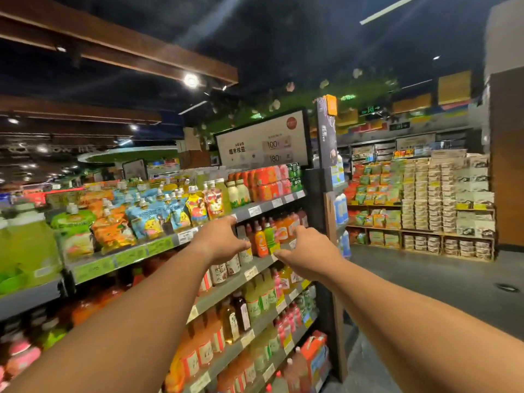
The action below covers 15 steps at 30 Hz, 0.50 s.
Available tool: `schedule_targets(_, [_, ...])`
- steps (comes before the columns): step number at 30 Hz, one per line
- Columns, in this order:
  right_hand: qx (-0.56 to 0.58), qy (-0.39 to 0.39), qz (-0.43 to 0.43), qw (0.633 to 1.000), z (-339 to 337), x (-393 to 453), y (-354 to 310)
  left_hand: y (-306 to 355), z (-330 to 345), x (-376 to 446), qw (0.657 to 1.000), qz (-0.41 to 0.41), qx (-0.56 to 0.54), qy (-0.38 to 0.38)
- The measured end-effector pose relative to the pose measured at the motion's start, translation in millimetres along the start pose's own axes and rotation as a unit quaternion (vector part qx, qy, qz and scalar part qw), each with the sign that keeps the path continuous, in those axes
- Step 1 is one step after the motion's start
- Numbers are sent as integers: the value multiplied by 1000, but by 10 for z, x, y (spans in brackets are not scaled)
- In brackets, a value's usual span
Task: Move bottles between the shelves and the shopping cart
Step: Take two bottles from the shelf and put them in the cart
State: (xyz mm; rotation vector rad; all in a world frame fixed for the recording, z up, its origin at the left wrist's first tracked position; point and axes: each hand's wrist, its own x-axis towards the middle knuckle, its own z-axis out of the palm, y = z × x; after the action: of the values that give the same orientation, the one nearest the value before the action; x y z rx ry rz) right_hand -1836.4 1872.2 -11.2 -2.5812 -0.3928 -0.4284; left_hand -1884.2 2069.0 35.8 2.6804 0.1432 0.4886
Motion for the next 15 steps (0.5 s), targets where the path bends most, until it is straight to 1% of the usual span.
schedule_targets(5, [5,-42,-57,997,191,1091,475,132,394,893,996,-38,62,51])
schedule_targets(8, [20,-53,-94,994,258,1792,666,190,565,1455,993,-81,55,57])
schedule_targets(10, [35,-53,-102,993,366,2248,740,204,701,1835,993,-95,47,59])
schedule_targets(15, [54,-62,-126,989,849,3224,805,141,1017,2764,990,-121,39,68])
